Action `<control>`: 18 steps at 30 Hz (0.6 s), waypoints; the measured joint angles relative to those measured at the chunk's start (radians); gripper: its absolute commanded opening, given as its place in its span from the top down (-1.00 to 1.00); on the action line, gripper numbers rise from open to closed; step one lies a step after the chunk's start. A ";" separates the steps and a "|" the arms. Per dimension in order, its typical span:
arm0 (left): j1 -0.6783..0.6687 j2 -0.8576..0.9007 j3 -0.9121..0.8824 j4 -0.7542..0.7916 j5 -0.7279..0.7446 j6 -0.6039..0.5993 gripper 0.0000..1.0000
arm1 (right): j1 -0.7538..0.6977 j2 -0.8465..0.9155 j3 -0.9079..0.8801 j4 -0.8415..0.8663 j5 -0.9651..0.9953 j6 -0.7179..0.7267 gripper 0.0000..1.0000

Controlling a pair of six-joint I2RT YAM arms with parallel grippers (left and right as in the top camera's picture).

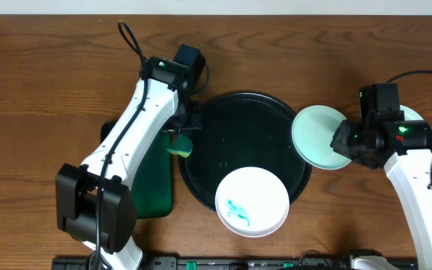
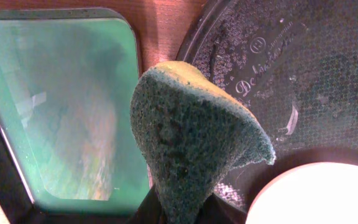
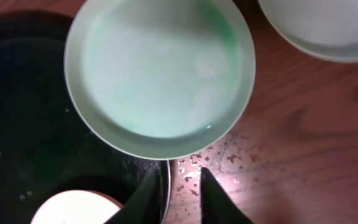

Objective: Clean dirty plates on tray and stack at the side

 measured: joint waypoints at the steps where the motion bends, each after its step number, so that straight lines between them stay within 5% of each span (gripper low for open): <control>1: 0.000 0.000 0.000 -0.001 0.000 0.000 0.85 | 0.000 0.000 0.000 0.014 -0.005 -0.012 0.45; 3: 0.000 0.000 0.000 -0.005 0.000 0.000 0.85 | 0.000 0.000 0.000 0.044 -0.018 -0.047 0.37; 6: 0.000 0.000 0.000 -0.011 0.000 0.008 0.85 | 0.000 0.000 0.000 0.068 -0.061 -0.138 0.94; 7: 0.000 0.000 0.000 -0.012 0.000 0.012 0.86 | 0.000 0.000 0.000 0.069 -0.080 -0.161 0.63; 9: 0.000 0.000 0.000 -0.012 0.000 0.016 0.85 | 0.000 0.000 0.000 0.079 -0.114 -0.198 0.33; 10: 0.000 0.000 0.000 -0.012 0.000 0.019 0.85 | 0.000 0.000 0.000 0.085 -0.125 -0.214 -0.15; 11: 0.000 0.000 0.000 -0.012 0.000 0.019 0.85 | 0.000 0.000 0.000 0.088 -0.134 -0.226 -0.34; 18: 0.000 0.000 0.000 -0.014 0.000 0.019 0.85 | -0.006 0.000 0.000 -0.015 -0.102 -0.065 -0.67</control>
